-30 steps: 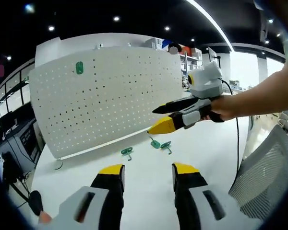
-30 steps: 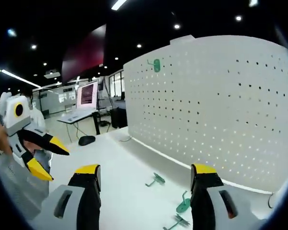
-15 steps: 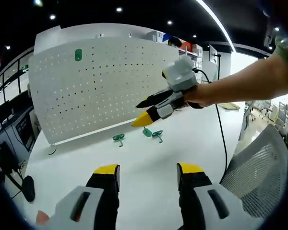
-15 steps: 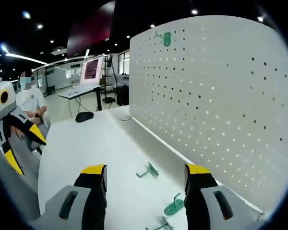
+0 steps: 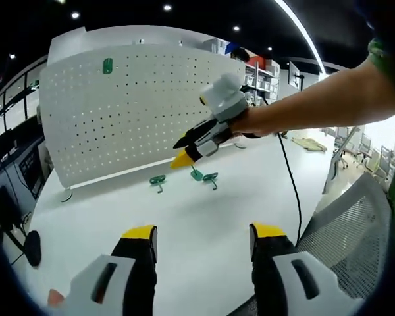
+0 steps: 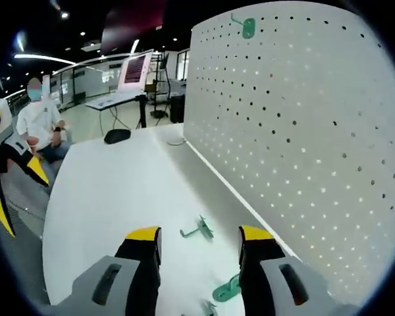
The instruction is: Insert the hook assembly into the mounting plate slot until the hook locks in place.
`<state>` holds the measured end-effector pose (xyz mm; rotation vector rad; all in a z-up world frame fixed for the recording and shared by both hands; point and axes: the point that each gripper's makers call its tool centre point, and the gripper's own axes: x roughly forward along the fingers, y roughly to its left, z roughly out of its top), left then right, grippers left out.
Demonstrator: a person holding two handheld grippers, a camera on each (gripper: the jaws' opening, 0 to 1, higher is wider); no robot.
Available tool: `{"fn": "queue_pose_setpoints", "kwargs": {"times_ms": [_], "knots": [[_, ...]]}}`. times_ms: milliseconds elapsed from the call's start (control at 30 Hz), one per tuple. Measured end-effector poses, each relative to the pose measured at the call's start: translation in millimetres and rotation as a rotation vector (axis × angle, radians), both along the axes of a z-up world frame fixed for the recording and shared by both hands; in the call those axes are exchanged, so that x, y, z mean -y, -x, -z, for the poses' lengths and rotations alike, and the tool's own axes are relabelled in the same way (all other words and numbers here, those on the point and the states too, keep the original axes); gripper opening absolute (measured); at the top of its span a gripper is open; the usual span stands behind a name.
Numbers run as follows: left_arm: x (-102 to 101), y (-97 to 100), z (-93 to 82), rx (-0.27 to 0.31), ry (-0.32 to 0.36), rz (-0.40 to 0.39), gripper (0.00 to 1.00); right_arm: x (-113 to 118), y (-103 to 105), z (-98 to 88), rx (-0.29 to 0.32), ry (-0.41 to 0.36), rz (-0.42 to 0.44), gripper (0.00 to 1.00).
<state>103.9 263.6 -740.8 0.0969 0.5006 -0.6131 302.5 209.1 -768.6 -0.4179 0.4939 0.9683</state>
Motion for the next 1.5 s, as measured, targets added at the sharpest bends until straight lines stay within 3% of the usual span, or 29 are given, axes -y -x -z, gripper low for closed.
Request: {"fn": "queue_pose_setpoints", "kwargs": {"times_ms": [233,500,667,1500], "knots": [[-1,3.0,6.4,-0.045,0.027,-0.015,0.64,-5,-8,19.4,-0.033,0.075,-0.023,0.40],[-3,4.0,13.8,-0.088,0.034,-0.038,0.75,-13,-13,33.7,-0.043,0.131,-0.056,0.26],[-2,3.9,14.8,-0.096,0.045,-0.040,0.78,-13,-19,42.6,-0.052,0.160,-0.064,0.24],[-1,2.0,17.0,-0.113,0.077,-0.042,0.78,-17,-33,65.5,-0.066,0.238,-0.113,0.10]]}}
